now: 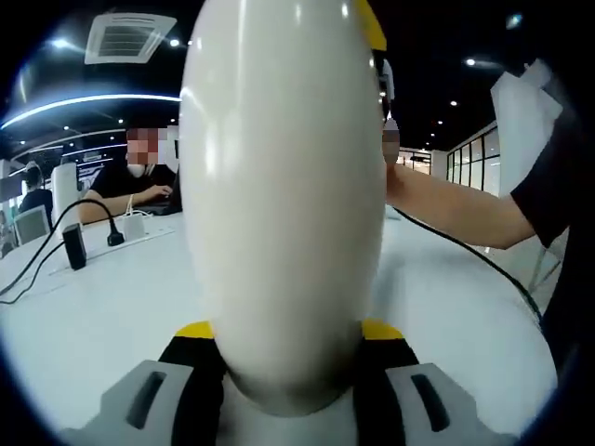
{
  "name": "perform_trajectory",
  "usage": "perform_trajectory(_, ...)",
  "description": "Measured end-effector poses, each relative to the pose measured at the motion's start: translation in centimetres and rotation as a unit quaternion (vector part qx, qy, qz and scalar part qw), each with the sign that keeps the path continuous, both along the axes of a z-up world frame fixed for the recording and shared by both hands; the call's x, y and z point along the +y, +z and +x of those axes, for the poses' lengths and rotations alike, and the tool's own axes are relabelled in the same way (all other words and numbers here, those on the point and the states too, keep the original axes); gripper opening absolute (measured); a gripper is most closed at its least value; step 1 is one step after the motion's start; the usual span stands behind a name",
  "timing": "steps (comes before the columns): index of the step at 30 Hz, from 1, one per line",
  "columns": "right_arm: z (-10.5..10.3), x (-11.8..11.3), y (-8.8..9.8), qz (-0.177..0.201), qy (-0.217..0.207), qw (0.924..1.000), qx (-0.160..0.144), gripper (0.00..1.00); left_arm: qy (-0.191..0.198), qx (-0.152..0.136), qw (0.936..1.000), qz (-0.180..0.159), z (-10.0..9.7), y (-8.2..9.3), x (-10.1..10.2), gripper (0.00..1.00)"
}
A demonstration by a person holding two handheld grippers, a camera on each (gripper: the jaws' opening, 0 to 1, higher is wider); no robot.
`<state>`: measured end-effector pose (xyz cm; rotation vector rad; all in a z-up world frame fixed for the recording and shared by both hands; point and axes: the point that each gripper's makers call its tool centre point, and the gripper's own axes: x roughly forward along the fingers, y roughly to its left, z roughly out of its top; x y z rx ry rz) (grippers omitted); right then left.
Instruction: Grasp the water cup twist off the cup lid place the cup lid on the table
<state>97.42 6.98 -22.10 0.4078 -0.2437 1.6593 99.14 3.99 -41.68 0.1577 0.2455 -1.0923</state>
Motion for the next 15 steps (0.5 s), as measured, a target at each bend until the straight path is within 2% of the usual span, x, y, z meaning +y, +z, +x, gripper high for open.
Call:
perform_trajectory(7,-0.48,0.18,-0.11,-0.008,-0.006,0.9999,-0.009,0.43,-0.002,0.000,1.0000,0.000,-0.34,0.02,-0.12,0.55)
perform_trajectory(13,-0.66,0.53,-0.29,-0.029,-0.032,0.9989,-0.020,0.53,-0.003,0.000,1.0000,0.000,-0.59,0.08,-0.23,0.55)
perform_trajectory(15,-0.62,0.63,-0.38,-0.040,-0.046,0.9977,-0.029,0.54,-0.002,0.000,1.0000,0.000,-0.69,0.10,-0.25,0.55)
